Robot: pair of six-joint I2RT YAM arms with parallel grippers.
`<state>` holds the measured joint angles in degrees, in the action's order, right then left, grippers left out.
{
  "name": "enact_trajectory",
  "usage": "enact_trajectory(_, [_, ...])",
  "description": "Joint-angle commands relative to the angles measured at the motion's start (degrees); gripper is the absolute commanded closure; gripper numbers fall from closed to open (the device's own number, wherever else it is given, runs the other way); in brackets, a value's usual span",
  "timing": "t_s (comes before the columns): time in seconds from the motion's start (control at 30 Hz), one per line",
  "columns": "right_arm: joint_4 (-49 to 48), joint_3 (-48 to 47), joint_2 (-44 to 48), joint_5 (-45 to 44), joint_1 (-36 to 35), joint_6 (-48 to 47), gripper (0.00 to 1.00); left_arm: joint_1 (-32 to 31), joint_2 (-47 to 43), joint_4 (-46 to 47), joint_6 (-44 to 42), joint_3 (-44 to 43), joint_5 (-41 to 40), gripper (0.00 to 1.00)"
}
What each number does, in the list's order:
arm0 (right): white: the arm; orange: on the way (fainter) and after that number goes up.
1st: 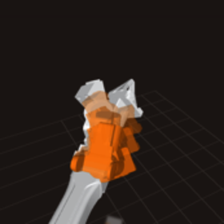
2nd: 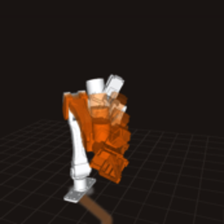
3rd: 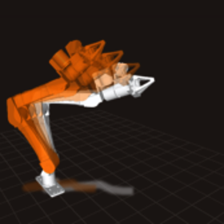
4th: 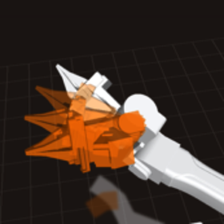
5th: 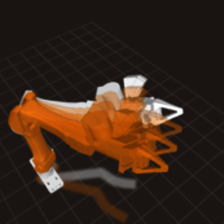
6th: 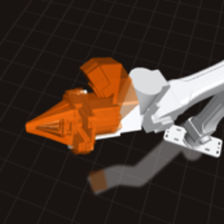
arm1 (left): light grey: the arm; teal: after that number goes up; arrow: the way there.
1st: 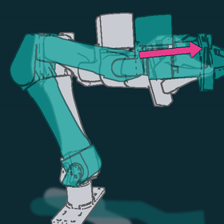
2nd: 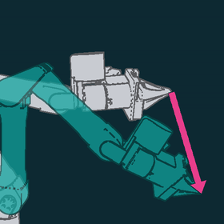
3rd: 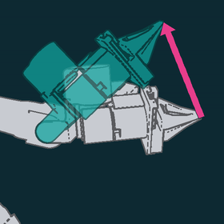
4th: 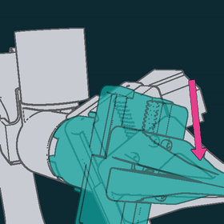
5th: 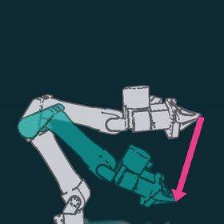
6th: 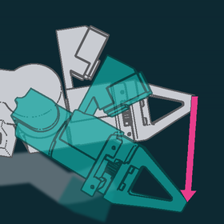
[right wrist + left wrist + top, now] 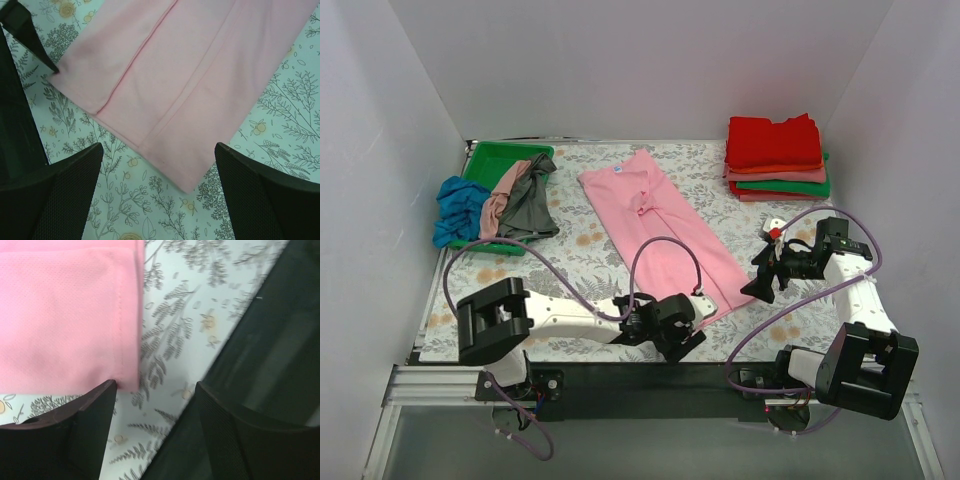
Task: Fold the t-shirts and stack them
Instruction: Fold the tshirt
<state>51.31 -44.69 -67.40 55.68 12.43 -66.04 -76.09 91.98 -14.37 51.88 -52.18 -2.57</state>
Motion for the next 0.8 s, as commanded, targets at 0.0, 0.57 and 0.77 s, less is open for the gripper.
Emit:
enact_trajectory(0.0, [1.0,0.7,0.5,2.2,0.4,-0.8,0.02,0.0,4.2,0.7,-0.6,-3.7,-6.9,0.38])
enact_trajectory(0.57, [1.1,0.7,0.2,2.6,0.6,-1.1,0.02,0.2,-2.0,-3.6,-0.9,-5.9,-6.3,0.64])
enact_trajectory(0.77, [1.1,0.7,-0.1,2.9,0.6,-0.9,0.02,0.2,-1.4,-3.6,-2.5,-7.4,-8.0,0.58])
